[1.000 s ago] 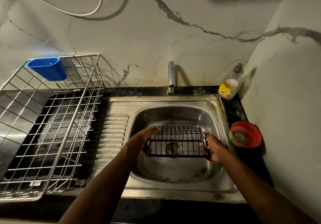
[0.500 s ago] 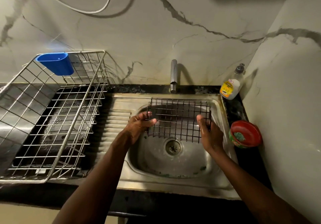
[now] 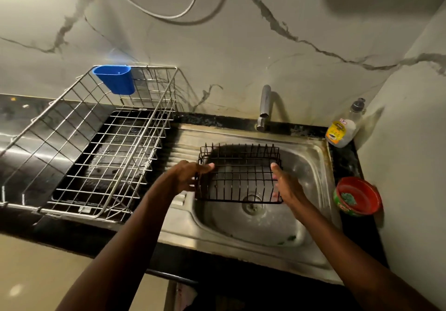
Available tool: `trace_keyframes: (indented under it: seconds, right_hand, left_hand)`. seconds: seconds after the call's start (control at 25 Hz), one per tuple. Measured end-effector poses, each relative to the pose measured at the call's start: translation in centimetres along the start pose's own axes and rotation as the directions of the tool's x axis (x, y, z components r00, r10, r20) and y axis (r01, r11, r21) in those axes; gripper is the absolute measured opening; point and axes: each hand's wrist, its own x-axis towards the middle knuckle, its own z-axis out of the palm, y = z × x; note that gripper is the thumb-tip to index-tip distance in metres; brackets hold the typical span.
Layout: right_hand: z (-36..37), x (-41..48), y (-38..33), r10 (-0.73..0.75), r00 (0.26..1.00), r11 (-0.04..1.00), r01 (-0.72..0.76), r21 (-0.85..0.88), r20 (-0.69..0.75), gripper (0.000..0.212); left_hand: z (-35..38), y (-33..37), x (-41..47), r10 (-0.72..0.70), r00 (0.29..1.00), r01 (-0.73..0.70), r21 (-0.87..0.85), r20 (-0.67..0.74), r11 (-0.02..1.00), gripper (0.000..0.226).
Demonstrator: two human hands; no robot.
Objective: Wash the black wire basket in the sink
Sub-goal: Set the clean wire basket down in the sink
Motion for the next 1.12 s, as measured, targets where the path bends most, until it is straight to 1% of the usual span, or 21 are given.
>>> trace_keyframes:
  seconds: [0.04, 0.12, 0.2, 0.24, 0.32, 0.4, 0.44, 0.48, 0.52, 0.68, 0.72, 0.76, 0.8, 0.84, 0.96, 1.08, 1.12]
  right_hand:
    - [0.7, -0.5, -0.7, -0.061, 0.998, 0.998, 0.061, 0.027, 0.002, 0.064]
    - [1.9, -1.5, -2.1, -0.18, 0.984, 0.978, 0.18, 0.105, -0.012, 0.076]
    - [2.5, -2.1, -4.0, -0.287, 0.957, 0.952, 0.289, 0.097, -0.034, 0.082]
    - [2.8, -2.3, -5.2, -0.337, 0.941, 0.936, 0.339, 0.092, -0.038, 0.079]
    - [3.3, -2.4, -7.8, -0.357, 0.933, 0.92, 0.36, 0.154, -0.046, 0.076]
    - [3.9, -2.4, -11.1, -0.381, 0.924, 0.905, 0.381, 0.188, -0.042, 0.072]
    - [4.2, -2.5, -12.9, -0.415, 0.91, 0.895, 0.414, 0.166, -0.03, 0.066]
    - [4.7, -2.4, -14.8, -0.447, 0.895, 0.886, 0.444, 0.133, -0.009, 0.062]
    - [5.4, -2.5, -16.7, -0.465, 0.885, 0.881, 0.462, 0.101, 0.017, 0.062]
    - [10.0, -2.5, -23.7, -0.528, 0.841, 0.846, 0.533, -0.011, 0.117, 0.076]
    - [11.8, -2.2, -25.3, -0.546, 0.826, 0.831, 0.555, -0.035, 0.143, 0.08]
    - [13.5, -2.3, -26.8, -0.564, 0.808, 0.811, 0.581, -0.069, 0.17, 0.081]
    - [15.4, -2.4, -28.4, -0.586, 0.787, 0.785, 0.61, -0.104, 0.195, 0.08]
    - [17.3, -2.5, -29.9, -0.602, 0.767, 0.762, 0.635, -0.127, 0.22, 0.077]
    - [23.4, -1.5, -33.6, -0.621, 0.705, 0.695, 0.697, -0.176, 0.343, 0.062]
    - [29.8, 1.3, -35.9, -0.528, 0.685, 0.68, 0.695, -0.233, 0.503, 0.065]
    - [31.7, 2.5, -36.1, -0.497, 0.678, 0.663, 0.699, -0.266, 0.542, 0.056]
  left_hand:
    - [-1.1, 0.1, -1.0, 0.045, 0.999, -0.044, 0.028, -0.018, 0.999, 0.061]
    - [-2.9, 0.6, -3.2, 0.12, 0.991, -0.117, 0.049, -0.052, 0.992, 0.059]
    - [-4.2, 2.0, -5.7, 0.144, 0.986, -0.136, 0.088, -0.087, 0.987, 0.059]
    - [-4.7, 2.8, -7.1, 0.153, 0.983, -0.141, 0.115, -0.101, 0.983, 0.064]
    - [-5.8, 4.6, -9.7, 0.172, 0.976, -0.153, 0.149, -0.13, 0.977, 0.07]
    - [-7.1, 6.2, -12.2, 0.201, 0.965, -0.183, 0.119, -0.167, 0.976, 0.062]
    - [-7.7, 6.8, -13.4, 0.22, 0.957, -0.206, 0.089, -0.19, 0.974, 0.058]
    - [-8.6, 7.4, -14.4, 0.235, 0.945, -0.225, 0.069, -0.228, 0.972, 0.059]
    - [-9.6, 7.8, -15.2, 0.239, 0.932, -0.232, 0.059, -0.273, 0.971, 0.063]
    - [-14.3, 7.4, -17.2, 0.183, 0.9, -0.219, -0.046, -0.396, 0.975, 0.074]
    - [-15.6, 6.9, -17.5, 0.165, 0.887, -0.22, -0.08, -0.431, 0.972, 0.074]
    - [-16.7, 6.4, -17.7, 0.157, 0.873, -0.233, -0.113, -0.462, 0.966, 0.068]
    - [-17.8, 6.0, -17.9, 0.148, 0.854, -0.254, -0.151, -0.499, 0.955, 0.06]
    - [-18.9, 5.4, -17.8, 0.129, 0.838, -0.269, -0.195, -0.531, 0.943, 0.057]
    - [-21.5, 3.8, -16.7, 0.035, 0.812, -0.256, -0.303, -0.582, 0.918, 0.076]
    - [-23.5, 2.6, -14.2, -0.049, 0.825, -0.223, -0.403, -0.564, 0.888, 0.065]
    - [-23.9, 2.1, -13.1, -0.073, 0.836, -0.194, -0.417, -0.544, 0.888, 0.063]
